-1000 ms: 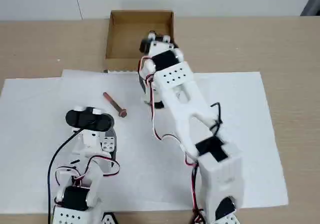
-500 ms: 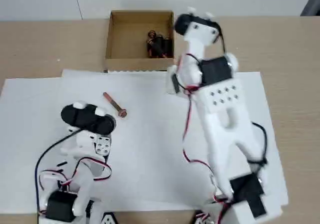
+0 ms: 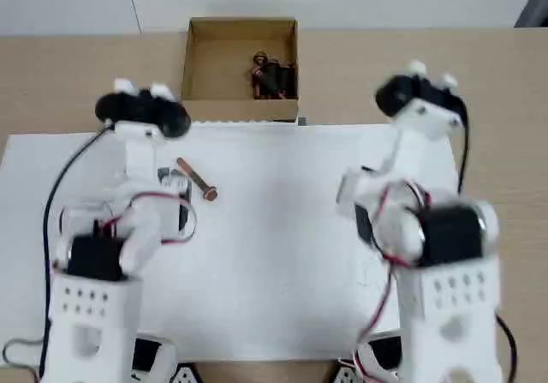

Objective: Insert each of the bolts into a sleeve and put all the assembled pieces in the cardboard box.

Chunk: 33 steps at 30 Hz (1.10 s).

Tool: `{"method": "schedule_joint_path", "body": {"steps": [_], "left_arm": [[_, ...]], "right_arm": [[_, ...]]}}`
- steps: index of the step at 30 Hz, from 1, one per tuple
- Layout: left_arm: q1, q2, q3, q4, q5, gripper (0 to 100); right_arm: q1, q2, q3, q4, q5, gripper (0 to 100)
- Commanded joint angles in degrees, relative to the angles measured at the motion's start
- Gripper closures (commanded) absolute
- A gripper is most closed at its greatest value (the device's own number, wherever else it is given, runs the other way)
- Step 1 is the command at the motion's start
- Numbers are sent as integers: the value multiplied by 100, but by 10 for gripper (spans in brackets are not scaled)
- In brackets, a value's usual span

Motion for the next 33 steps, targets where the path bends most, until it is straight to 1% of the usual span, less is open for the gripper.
{"method": "schedule_joint_path", "body": {"steps": [1, 5, 13, 21, 33], "left_arm": [[-26, 686, -848, 202, 404, 978], [-35, 1319, -1385, 299, 844, 978], [0, 2708, -1912, 211, 1538, 979], [0, 4123, -2686, 220, 2215, 987], [-35, 5284, -2853, 290, 2321, 992]], "right_arm": [[48, -936, 624, -40, -35, 996], [48, -1780, 1424, -180, -18, 996], [48, -3073, 2681, -382, -26, 996], [48, -3670, 2892, -444, 0, 996], [48, -3723, 3174, -681, 0, 996]]}}
